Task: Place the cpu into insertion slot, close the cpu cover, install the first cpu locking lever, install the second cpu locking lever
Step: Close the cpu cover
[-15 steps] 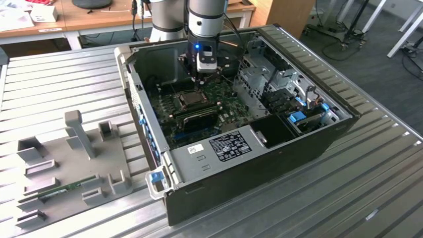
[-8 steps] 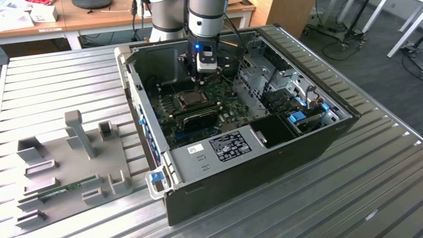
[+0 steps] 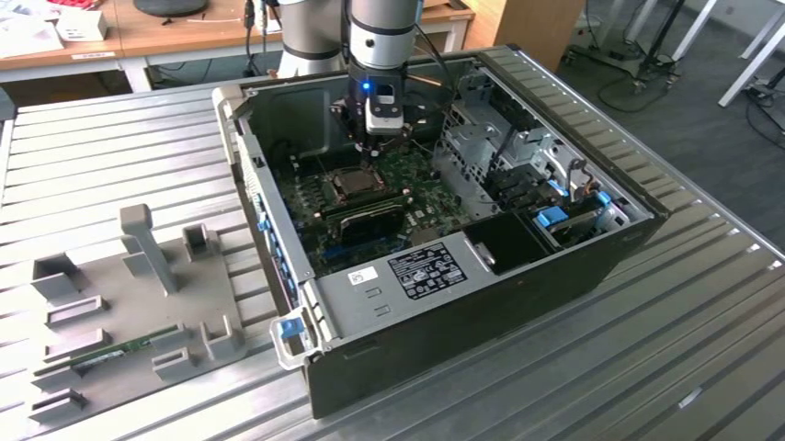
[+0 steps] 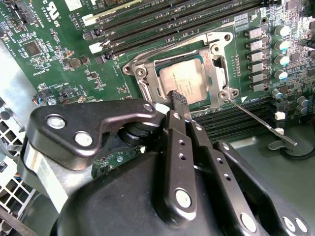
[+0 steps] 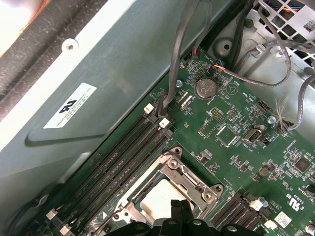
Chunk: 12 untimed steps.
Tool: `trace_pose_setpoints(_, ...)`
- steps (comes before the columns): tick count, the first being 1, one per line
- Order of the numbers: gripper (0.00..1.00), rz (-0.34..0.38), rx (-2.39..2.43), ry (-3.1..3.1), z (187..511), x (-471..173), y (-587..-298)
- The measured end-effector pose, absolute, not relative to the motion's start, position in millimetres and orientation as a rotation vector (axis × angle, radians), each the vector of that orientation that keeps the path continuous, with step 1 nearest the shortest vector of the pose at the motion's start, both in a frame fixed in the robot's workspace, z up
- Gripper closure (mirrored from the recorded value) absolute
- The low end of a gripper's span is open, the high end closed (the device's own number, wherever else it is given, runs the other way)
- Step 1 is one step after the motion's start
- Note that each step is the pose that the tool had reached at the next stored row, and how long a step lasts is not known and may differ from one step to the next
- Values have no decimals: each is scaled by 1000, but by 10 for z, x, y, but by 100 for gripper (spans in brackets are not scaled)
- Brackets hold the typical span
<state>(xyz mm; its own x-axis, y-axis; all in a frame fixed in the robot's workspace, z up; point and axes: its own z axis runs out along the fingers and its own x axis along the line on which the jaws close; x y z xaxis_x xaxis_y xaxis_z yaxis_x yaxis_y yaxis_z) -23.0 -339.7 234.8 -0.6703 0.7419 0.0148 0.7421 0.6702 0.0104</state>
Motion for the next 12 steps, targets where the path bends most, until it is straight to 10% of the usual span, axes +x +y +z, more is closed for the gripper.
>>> trace_pose_setpoints(12, 90, -24, -1226, -2882, 2348, -230, -3397)
